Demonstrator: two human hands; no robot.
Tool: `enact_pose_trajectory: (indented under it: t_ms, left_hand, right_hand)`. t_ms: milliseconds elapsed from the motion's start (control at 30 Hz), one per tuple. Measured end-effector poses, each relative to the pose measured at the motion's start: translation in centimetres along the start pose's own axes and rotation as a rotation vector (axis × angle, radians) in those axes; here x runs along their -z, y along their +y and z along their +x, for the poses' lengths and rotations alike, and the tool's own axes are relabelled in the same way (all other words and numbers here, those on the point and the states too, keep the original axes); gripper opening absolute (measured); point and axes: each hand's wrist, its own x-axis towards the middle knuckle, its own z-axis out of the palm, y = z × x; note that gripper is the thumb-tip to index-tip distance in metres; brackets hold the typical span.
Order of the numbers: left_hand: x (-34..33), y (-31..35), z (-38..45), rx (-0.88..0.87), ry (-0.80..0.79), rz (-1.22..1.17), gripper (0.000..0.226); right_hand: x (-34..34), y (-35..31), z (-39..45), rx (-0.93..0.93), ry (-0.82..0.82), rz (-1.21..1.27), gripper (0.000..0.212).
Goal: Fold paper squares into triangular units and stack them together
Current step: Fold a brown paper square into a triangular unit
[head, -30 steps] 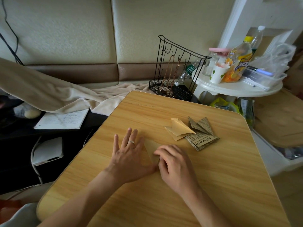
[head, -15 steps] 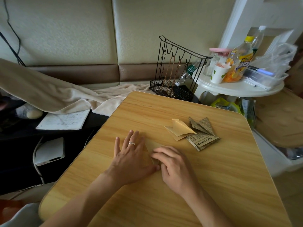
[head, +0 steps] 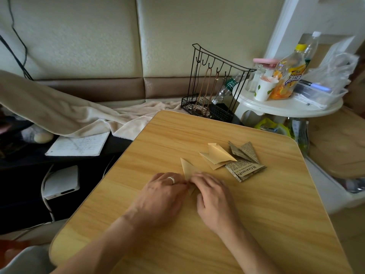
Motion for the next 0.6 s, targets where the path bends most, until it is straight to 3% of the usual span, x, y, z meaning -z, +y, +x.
enact_pose_trajectory:
  t_ms: [100,233,300,433,600]
  left_hand:
    - [0.7,0.3,0.3,0.027,-0.042,0.020,0.045]
    - [1.3,0.5,0.8,0.079,-0.090,0.014,0.059]
    - [1.4,0.6,0.9,0.100,-0.099,0.003,0.065]
    - [1.2,0.0,0.6,0.021,-0.097,0.058,0.031]
    - [0.6,-0.7,0.4,-0.013,-0.091,0.098,0.040]
  right_hand:
    - [0.0,-0.1,-0.1,0.031,0.060,0.028,0.047]
    - [0.3,-0.1,-0.2,0.129,0.240,0.049,0.027]
    - [0.2,0.0,-0.3,0.167,0.242,0.053,0.025]
    - [0.1,0.1,-0.2,0.158,0.222,0.066,0.024]
    - [0.2,0.0,-0.1,0.153,0.231,0.087,0.025]
